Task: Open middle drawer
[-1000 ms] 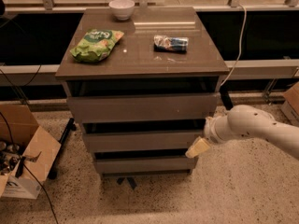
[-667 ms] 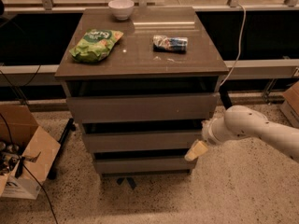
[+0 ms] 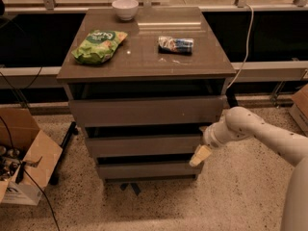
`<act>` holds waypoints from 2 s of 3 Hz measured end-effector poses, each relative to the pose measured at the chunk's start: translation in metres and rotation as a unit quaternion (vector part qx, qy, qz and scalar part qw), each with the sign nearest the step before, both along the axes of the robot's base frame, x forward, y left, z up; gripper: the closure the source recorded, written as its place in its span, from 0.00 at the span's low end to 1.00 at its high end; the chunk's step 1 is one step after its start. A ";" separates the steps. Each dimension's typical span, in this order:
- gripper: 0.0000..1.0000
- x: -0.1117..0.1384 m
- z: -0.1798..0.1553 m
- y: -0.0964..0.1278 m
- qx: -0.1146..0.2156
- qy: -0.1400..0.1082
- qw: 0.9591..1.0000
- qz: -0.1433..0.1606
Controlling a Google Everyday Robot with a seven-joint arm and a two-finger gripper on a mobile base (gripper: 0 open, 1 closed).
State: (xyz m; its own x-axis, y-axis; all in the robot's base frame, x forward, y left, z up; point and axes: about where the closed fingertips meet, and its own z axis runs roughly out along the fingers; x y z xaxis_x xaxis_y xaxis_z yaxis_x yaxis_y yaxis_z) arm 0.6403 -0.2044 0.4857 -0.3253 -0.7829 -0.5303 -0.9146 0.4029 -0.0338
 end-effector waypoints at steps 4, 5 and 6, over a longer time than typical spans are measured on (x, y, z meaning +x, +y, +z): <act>0.00 0.023 -0.043 0.024 0.007 0.011 1.000 0.009; 0.19 0.024 -0.060 0.024 0.030 0.028 0.999 0.006; 0.42 0.023 -0.060 0.024 0.032 0.029 0.999 0.005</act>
Offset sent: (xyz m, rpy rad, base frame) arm 0.0173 0.0216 -0.0199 -0.0445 -0.0244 0.0036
